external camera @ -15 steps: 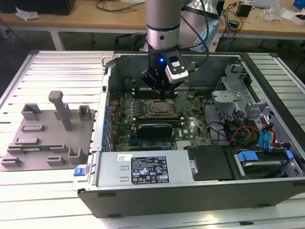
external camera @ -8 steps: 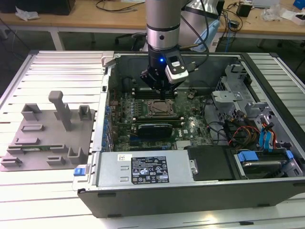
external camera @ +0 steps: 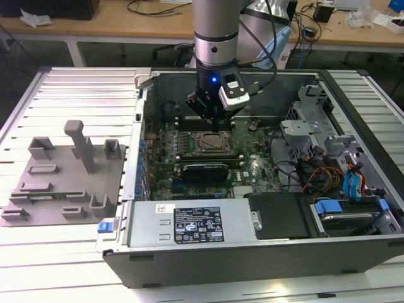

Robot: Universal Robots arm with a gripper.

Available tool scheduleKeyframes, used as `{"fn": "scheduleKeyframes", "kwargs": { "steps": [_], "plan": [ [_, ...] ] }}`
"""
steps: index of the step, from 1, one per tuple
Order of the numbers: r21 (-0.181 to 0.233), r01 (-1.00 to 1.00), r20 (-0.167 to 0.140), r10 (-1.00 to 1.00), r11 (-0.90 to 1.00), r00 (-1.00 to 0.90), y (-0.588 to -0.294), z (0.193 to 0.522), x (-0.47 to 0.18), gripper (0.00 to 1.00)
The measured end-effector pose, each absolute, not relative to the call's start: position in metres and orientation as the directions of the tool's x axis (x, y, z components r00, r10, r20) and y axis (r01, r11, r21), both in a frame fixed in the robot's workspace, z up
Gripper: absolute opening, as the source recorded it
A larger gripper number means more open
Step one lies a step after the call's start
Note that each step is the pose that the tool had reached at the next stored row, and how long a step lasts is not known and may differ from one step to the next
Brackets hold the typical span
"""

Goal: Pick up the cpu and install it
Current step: 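Install the second cpu locking lever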

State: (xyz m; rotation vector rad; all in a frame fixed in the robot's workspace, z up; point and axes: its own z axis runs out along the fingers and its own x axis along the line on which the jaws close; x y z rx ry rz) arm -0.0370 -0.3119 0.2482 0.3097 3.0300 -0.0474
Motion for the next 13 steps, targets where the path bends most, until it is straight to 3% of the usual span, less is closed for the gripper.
{"fn": "scheduleKeyframes", "kwargs": {
  "steps": [13],
  "plan": [
    [-0.021,0.185,-0.098,0.182,0.983,-0.978,-0.357,0.247,-0.037,0.11]
  ]
}}
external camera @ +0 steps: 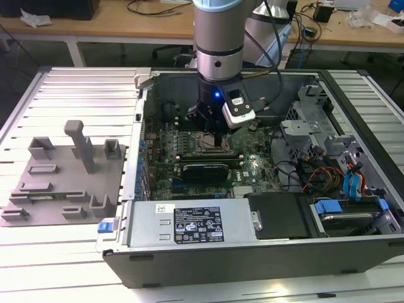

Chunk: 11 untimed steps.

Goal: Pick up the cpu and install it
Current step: 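Install the second cpu locking lever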

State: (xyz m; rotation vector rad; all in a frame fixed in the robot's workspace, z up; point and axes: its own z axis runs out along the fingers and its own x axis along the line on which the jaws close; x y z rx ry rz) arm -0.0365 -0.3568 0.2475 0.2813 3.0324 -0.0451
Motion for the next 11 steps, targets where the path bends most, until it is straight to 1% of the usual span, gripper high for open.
{"fn": "scheduleKeyframes", "kwargs": {
  "steps": [4,11],
  "plan": [
    [-0.021,0.086,-0.097,0.083,0.996,-0.992,-0.357,0.242,-0.036,0.11],
    [-0.021,0.075,-0.094,0.072,0.997,-0.993,-0.362,0.236,-0.043,0.11]
  ]
}}
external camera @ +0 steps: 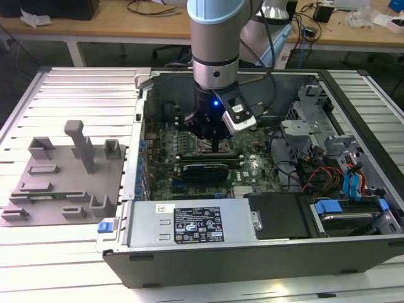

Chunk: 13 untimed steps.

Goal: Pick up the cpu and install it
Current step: 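Install the second cpu locking lever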

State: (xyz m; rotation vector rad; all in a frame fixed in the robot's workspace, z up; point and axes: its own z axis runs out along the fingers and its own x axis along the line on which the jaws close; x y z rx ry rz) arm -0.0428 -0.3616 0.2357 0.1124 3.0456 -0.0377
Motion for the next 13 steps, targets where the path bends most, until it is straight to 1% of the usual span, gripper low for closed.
{"fn": "scheduleKeyframes", "kwargs": {
  "steps": [13],
  "plan": [
    [-0.021,0.075,-0.095,0.072,0.997,-0.993,-0.3615,0.2355,-0.0429,0.11]
  ]
}}
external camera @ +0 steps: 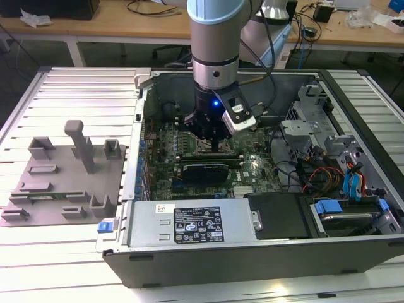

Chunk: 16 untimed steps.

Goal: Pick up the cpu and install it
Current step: 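Install the second cpu locking lever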

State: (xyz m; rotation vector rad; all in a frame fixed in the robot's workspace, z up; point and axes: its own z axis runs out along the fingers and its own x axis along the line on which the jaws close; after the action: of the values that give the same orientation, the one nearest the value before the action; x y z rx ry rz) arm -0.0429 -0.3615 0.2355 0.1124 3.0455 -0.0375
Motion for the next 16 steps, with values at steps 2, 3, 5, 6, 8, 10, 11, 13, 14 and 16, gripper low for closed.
{"fn": "scheduleKeyframes", "kwargs": {
  "steps": [2,3,5,6,8,10,11,13,14,16],
  "plan": [
    [-0.021,0.075,-0.095,0.073,0.997,-0.993,-0.361,0.235,-0.044,0.11],
    [-0.021,0.075,-0.095,0.072,0.997,-0.993,-0.361,0.235,-0.045,0.11],
    [-0.021,0.075,-0.094,0.072,0.997,-0.993,-0.362,0.235,-0.048,0.11],
    [-0.021,0.075,-0.095,0.073,0.997,-0.993,-0.362,0.234,-0.05,0.11],
    [-0.021,0.075,-0.094,0.072,0.997,-0.993,-0.362,0.232,-0.054,0.11],
    [-0.02,0.075,-0.094,0.072,0.997,-0.993,-0.362,0.23,-0.058,0.11],
    [-0.018,0.075,-0.094,0.073,0.997,-0.993,-0.362,0.229,-0.063,0.11],
    [-0.009,0.075,-0.094,0.074,0.997,-0.993,-0.362,0.227,-0.069,0.11],
    [-0.008,0.075,-0.094,0.074,0.997,-0.993,-0.361,0.227,-0.07,0.11],
    [-0.008,0.075,-0.094,0.074,0.997,-0.993,-0.362,0.227,-0.07,0.11]
  ]
}}
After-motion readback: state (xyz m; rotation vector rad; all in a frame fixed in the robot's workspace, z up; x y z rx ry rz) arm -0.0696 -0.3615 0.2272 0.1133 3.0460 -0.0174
